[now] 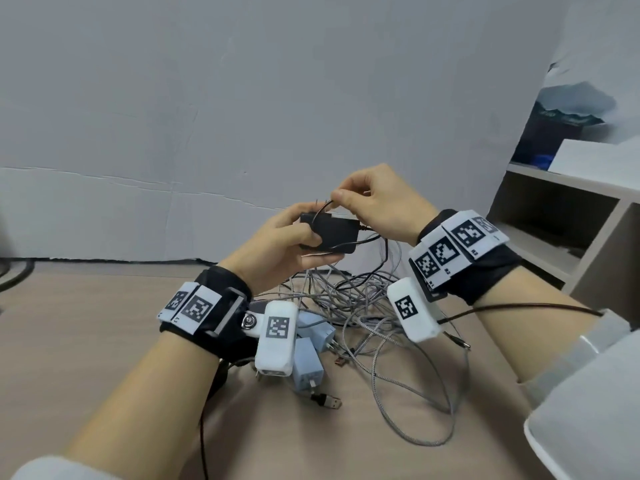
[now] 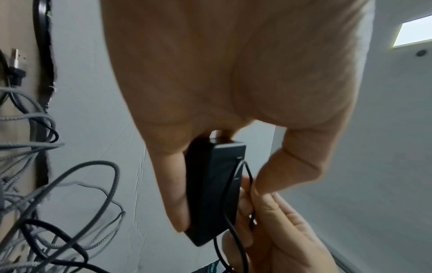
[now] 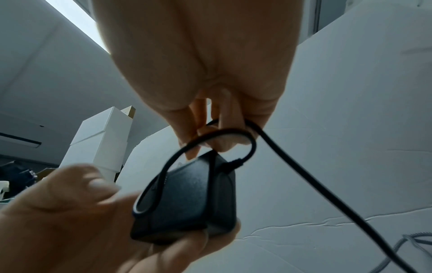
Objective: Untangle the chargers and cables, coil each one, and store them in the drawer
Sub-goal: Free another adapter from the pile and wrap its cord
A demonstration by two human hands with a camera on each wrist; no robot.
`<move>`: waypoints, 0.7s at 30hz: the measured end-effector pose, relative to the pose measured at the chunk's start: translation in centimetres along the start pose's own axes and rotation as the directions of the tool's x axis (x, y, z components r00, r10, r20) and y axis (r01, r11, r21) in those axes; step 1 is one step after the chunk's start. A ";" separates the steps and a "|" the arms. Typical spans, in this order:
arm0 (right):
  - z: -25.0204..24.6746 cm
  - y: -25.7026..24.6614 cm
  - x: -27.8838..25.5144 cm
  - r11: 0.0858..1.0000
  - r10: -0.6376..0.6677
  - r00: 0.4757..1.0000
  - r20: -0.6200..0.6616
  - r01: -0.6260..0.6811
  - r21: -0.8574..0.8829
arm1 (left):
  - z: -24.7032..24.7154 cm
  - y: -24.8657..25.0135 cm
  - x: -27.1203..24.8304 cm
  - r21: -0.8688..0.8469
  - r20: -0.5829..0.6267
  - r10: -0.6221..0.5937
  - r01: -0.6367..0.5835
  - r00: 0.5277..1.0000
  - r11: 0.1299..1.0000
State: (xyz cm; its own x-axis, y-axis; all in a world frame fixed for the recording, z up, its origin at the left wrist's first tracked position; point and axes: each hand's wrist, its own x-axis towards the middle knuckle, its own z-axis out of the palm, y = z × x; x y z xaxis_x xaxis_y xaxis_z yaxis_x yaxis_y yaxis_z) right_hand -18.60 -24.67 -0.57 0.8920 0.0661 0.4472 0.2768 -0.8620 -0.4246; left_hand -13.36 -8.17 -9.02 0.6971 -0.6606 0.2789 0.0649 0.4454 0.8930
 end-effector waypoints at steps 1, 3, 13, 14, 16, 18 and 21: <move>0.1 0.1 0.0 1.000 0.008 1.000 -0.005 -0.008 0.015 | 0.2 0.0 0.0 0.008 -0.020 0.005 -0.005 1.000 1.000; 0.1 0.1 -0.1 0.996 0.030 1.000 -0.001 -0.030 0.079 | 0.5 -0.2 -0.1 0.061 -0.079 0.035 -0.030 0.996 0.998; -0.7 1.8 0.5 0.980 0.107 0.974 -0.201 -0.068 0.189 | -0.2 -0.5 0.3 0.087 -0.197 0.062 -0.045 0.978 0.995; -0.7 2.0 0.6 0.980 0.107 0.971 -0.214 -0.066 0.187 | -0.2 -0.5 0.3 0.110 -0.195 0.060 -0.039 0.979 0.993; -0.6 2.3 0.7 0.977 0.112 0.969 -0.219 -0.067 0.201 | -0.3 -0.7 0.4 0.196 -0.176 0.057 -0.022 0.983 0.980; -0.4 2.5 0.9 0.975 0.119 0.970 -0.212 -0.074 0.209 | -0.3 -0.8 0.4 0.233 -0.131 0.055 -0.023 0.990 0.972; -0.3 3.0 0.9 0.973 0.139 0.971 -0.196 -0.097 0.209 | -0.4 -0.5 0.4 0.213 -0.057 0.055 -0.042 0.997 0.976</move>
State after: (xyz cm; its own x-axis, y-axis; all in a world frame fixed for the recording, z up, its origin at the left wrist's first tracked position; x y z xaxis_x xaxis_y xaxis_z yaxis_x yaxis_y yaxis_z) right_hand -17.06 -27.37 -1.25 0.8345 -0.1537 0.5291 0.2575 -0.7402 -0.6212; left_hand -12.84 -8.38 -9.49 0.7388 -0.5998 0.3073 -0.1180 0.3338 0.9352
